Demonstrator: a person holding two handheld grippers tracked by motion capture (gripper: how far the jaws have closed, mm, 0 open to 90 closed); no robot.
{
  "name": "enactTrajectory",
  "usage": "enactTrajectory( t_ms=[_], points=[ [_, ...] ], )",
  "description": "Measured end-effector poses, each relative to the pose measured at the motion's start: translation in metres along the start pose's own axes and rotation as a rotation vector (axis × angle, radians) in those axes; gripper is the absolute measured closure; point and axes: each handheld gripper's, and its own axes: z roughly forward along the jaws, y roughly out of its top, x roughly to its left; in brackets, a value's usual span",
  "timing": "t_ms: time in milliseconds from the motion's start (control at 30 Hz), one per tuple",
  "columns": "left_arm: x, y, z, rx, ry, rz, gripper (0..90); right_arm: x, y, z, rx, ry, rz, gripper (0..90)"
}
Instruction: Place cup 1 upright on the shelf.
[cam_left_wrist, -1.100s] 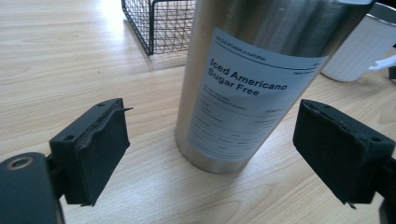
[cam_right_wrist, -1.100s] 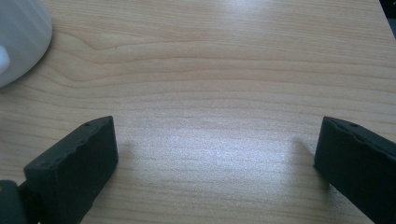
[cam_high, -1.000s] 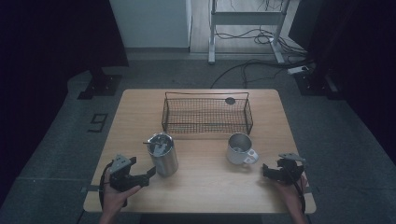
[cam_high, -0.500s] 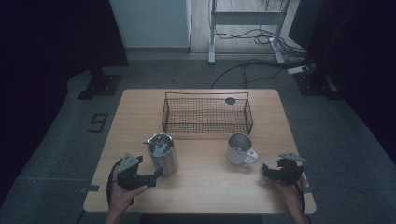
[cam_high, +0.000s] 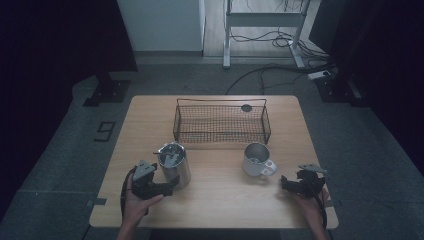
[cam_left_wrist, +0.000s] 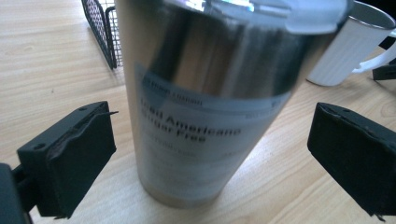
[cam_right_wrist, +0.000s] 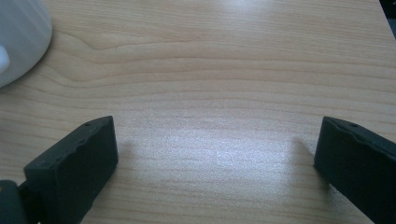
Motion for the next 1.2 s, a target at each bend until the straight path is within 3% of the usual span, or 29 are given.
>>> enactTrajectory(
  t_ms=[433,833,1200],
  points=[
    [-0.002,0.009,0.018,0.006,0.020,0.019,0.9,0.000,0.000,0.000,0.000,0.001,-0.001,0.0],
    [-0.005,0.008,0.040,0.020,0.084,0.049,1.3,0.000,0.000,0.000,-0.001,0.001,-0.002,0.0],
    [-0.007,0.007,0.042,0.010,0.095,0.072,3.3,0.000,0.000,0.000,-0.001,0.001,-0.003,0.0]
  ],
)
